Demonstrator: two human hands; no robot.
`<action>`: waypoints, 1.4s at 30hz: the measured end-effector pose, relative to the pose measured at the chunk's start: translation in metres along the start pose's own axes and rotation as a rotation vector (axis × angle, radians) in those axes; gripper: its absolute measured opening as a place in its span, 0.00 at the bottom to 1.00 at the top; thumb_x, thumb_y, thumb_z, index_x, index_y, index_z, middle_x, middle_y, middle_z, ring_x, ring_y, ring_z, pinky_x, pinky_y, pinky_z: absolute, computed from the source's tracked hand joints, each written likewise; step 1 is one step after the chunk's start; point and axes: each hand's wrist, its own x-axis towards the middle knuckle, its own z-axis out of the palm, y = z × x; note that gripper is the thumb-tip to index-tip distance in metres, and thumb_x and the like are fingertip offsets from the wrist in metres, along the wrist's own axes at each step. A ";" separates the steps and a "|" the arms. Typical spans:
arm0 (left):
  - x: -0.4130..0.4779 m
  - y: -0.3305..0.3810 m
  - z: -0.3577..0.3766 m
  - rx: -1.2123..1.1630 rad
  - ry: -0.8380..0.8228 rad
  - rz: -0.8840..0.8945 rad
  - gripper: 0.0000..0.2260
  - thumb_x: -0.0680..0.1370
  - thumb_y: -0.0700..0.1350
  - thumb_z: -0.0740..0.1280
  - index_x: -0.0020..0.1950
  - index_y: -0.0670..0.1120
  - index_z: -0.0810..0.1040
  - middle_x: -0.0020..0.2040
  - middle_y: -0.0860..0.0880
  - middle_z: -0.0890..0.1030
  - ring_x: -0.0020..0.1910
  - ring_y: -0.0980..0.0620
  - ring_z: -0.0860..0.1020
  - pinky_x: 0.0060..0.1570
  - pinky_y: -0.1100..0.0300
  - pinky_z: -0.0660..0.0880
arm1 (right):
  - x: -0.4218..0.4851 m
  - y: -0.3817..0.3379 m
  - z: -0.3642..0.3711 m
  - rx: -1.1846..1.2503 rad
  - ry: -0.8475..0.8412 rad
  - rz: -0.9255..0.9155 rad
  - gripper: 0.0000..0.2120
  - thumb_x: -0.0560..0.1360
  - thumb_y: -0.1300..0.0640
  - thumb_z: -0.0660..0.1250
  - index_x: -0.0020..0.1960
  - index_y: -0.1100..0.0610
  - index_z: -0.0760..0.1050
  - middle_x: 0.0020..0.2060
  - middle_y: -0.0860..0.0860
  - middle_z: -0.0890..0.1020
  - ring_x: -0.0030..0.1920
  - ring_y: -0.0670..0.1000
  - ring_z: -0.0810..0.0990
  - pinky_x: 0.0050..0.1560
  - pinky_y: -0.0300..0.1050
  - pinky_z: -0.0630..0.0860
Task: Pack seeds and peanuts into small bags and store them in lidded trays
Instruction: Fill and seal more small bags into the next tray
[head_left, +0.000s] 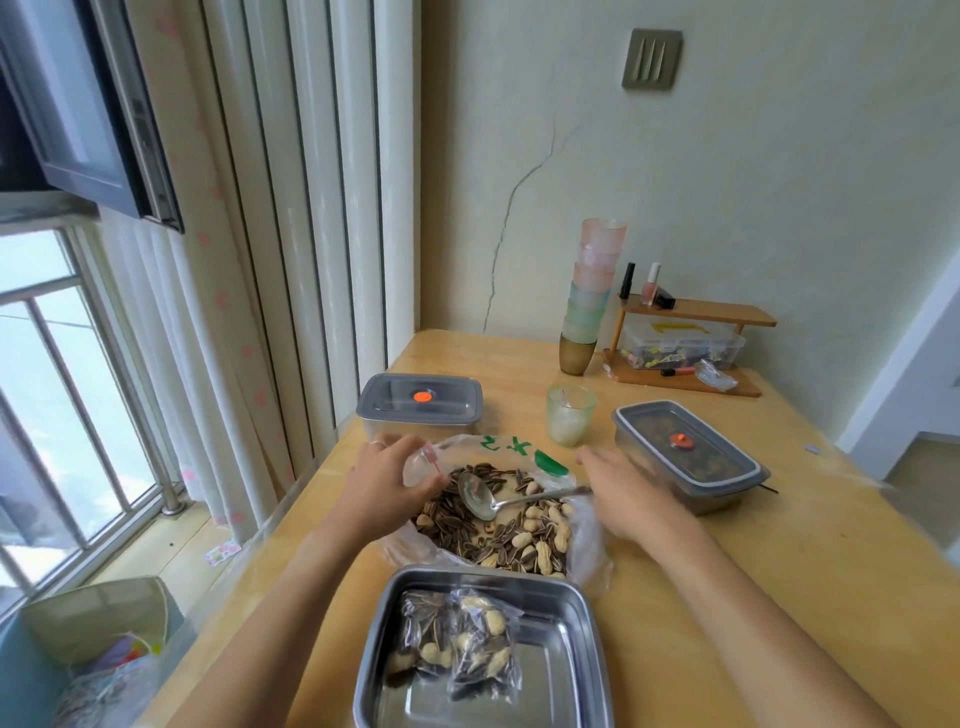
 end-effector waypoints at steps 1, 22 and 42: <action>-0.001 -0.001 -0.001 -0.019 -0.003 -0.002 0.21 0.77 0.59 0.71 0.67 0.52 0.77 0.66 0.48 0.76 0.67 0.48 0.72 0.62 0.52 0.71 | 0.001 -0.002 -0.003 -0.060 -0.025 -0.020 0.27 0.79 0.67 0.65 0.75 0.53 0.66 0.69 0.51 0.76 0.70 0.54 0.74 0.73 0.56 0.69; -0.025 0.009 -0.006 -0.212 0.067 -0.166 0.16 0.78 0.36 0.67 0.64 0.46 0.72 0.52 0.49 0.79 0.48 0.50 0.78 0.37 0.65 0.70 | -0.020 0.020 -0.078 1.089 -0.164 0.005 0.11 0.74 0.67 0.76 0.55 0.63 0.82 0.54 0.62 0.84 0.47 0.56 0.88 0.51 0.52 0.85; -0.021 0.026 -0.006 -0.314 0.117 -0.203 0.19 0.75 0.36 0.70 0.64 0.45 0.73 0.55 0.49 0.79 0.46 0.49 0.80 0.37 0.59 0.74 | -0.026 -0.028 -0.055 0.834 0.503 -0.024 0.14 0.87 0.55 0.56 0.46 0.60 0.73 0.32 0.53 0.84 0.26 0.46 0.82 0.26 0.35 0.76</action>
